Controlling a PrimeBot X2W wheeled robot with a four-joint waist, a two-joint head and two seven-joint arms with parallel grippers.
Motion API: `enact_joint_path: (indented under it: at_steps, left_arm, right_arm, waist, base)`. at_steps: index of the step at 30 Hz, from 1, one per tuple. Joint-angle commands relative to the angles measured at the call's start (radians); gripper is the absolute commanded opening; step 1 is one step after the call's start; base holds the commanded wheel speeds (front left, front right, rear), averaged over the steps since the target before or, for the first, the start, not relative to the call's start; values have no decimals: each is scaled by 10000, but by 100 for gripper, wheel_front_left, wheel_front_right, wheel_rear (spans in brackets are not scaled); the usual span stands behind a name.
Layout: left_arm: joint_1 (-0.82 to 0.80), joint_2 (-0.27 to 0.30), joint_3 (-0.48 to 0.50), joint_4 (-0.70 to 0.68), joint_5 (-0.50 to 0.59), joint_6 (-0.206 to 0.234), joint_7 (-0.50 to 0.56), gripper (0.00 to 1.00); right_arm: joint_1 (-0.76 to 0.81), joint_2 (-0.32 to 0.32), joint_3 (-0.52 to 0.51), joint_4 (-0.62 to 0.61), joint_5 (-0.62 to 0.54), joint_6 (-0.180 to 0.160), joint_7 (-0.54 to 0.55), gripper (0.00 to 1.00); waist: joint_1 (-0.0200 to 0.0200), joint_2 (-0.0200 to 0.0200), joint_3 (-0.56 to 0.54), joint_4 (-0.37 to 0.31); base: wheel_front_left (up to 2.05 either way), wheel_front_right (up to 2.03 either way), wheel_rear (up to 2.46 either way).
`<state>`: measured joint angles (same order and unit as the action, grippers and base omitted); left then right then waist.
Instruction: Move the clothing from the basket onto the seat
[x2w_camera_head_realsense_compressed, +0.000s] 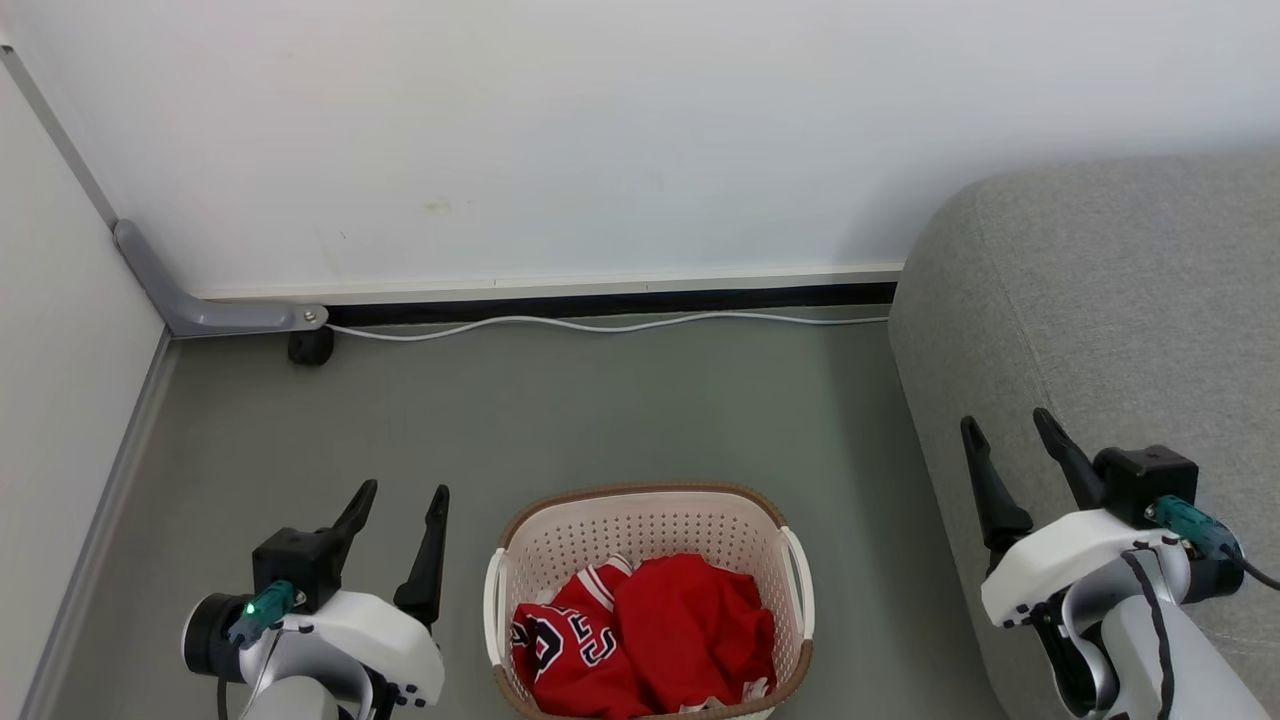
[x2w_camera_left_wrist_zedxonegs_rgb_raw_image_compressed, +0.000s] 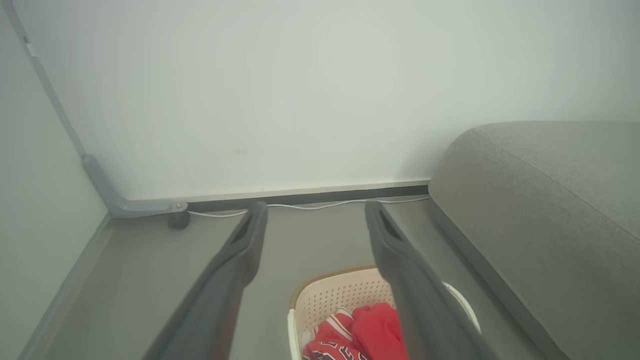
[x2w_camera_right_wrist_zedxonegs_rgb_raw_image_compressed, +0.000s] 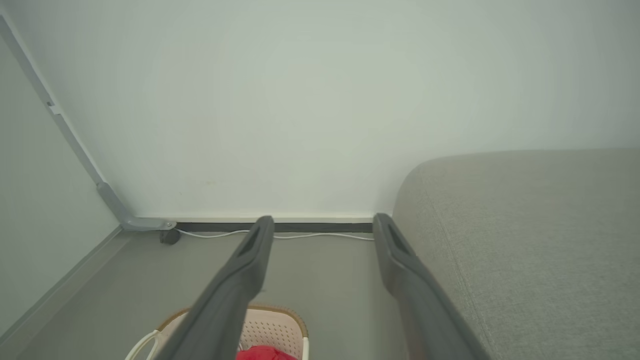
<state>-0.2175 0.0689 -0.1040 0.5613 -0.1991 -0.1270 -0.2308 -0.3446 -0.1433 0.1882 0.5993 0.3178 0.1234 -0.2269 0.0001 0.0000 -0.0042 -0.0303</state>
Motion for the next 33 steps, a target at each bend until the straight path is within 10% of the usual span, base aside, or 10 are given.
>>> enact_joint_path:
  at_steps: [1,33]
  left_arm:
    - [-580,148,297,-132,356,-33,-169,100]
    - [-674,-156,1250,123,853,115,-310,100]
  right_arm:
    - [-430,-112,239,-121,-323,71,-207,100]
    - [-513,231,-857,-165,-1317,73,-348,100]
  waist:
    - [-1,0,-1,-4]
    - [-1,0,255,-90]
  base:
    - [0,0,0]
    - [0,0,0]
